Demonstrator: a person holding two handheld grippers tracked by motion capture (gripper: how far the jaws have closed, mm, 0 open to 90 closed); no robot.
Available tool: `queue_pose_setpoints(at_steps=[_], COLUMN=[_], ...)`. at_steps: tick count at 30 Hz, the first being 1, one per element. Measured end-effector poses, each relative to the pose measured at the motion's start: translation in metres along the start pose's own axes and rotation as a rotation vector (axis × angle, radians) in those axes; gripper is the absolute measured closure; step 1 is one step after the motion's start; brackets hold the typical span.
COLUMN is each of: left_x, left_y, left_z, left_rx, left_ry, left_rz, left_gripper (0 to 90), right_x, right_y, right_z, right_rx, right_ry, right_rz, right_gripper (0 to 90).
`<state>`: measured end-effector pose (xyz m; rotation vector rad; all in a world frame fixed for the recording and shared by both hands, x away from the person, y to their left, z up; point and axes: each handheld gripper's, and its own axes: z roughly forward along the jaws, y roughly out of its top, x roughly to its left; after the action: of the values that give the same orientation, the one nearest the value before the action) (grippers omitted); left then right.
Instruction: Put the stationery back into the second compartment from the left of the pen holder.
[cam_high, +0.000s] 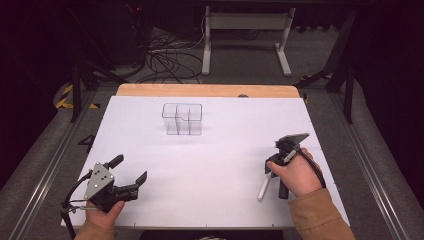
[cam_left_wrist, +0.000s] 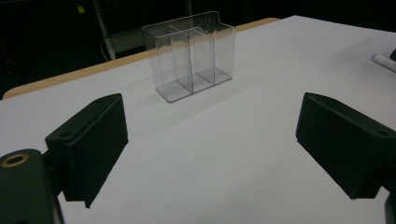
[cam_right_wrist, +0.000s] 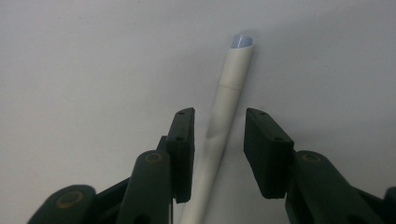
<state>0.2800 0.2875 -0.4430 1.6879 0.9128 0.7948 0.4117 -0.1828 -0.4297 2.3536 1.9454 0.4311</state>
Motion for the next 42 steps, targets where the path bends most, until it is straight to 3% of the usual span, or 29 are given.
queue_pose_setpoints(at_steps=[18,42], left_x=[0.0,0.0], left_y=[0.0,0.0], left_z=[0.001,0.001], left_rx=[0.001,0.007], left_ry=[0.001,0.001], left_rz=[0.002,0.008], left_gripper=[9.8,9.9], right_x=[0.006,0.005], right_y=[0.004,0.004], right_z=[0.013,0.013], right_rx=[0.035,0.032], right_ry=[-0.055,-0.061], right_rz=[0.04,0.092], right_gripper=[74.1,79.1])
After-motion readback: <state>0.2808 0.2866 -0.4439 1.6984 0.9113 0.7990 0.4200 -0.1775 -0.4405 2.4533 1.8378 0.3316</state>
